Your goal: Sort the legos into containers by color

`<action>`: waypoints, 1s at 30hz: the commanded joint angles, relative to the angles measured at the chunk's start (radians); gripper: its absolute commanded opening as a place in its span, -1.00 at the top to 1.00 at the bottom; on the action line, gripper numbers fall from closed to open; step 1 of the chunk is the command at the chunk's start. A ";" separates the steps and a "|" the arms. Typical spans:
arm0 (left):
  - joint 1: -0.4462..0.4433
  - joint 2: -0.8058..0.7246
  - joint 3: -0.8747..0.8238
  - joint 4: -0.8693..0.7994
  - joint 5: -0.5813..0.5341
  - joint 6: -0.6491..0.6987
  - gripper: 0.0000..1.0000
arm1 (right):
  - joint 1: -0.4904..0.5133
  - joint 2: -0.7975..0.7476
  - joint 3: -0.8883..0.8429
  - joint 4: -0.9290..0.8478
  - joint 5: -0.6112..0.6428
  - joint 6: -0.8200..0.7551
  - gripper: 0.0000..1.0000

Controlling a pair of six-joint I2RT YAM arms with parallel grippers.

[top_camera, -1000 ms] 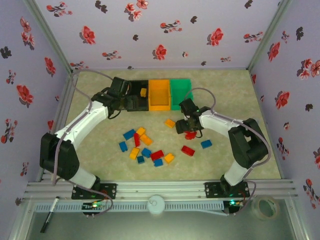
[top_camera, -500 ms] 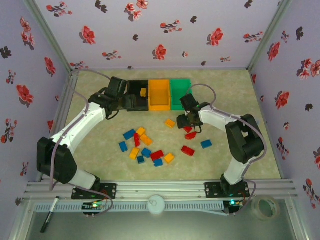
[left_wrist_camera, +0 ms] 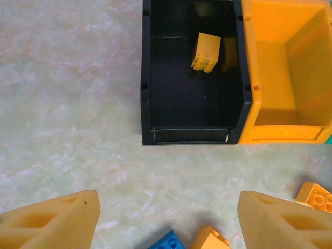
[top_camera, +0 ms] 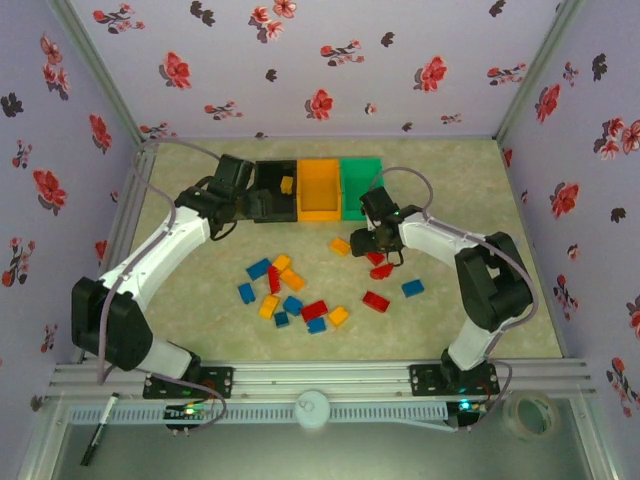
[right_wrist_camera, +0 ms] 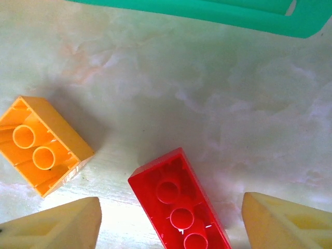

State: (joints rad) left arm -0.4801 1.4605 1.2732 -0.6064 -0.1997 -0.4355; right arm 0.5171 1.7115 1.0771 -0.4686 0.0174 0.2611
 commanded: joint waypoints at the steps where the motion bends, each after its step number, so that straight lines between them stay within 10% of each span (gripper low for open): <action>1: -0.009 -0.034 -0.014 -0.007 -0.021 0.006 -0.43 | 0.004 0.032 0.007 0.005 -0.014 -0.016 -0.37; 30: -0.009 -0.058 -0.037 -0.003 -0.026 0.007 -0.43 | -0.006 0.072 0.055 -0.050 -0.005 -0.059 0.36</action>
State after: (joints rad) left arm -0.4828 1.4399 1.2495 -0.6060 -0.2024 -0.4355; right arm 0.5167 1.7828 1.1007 -0.4877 0.0143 0.2157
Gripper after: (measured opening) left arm 0.714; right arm 0.333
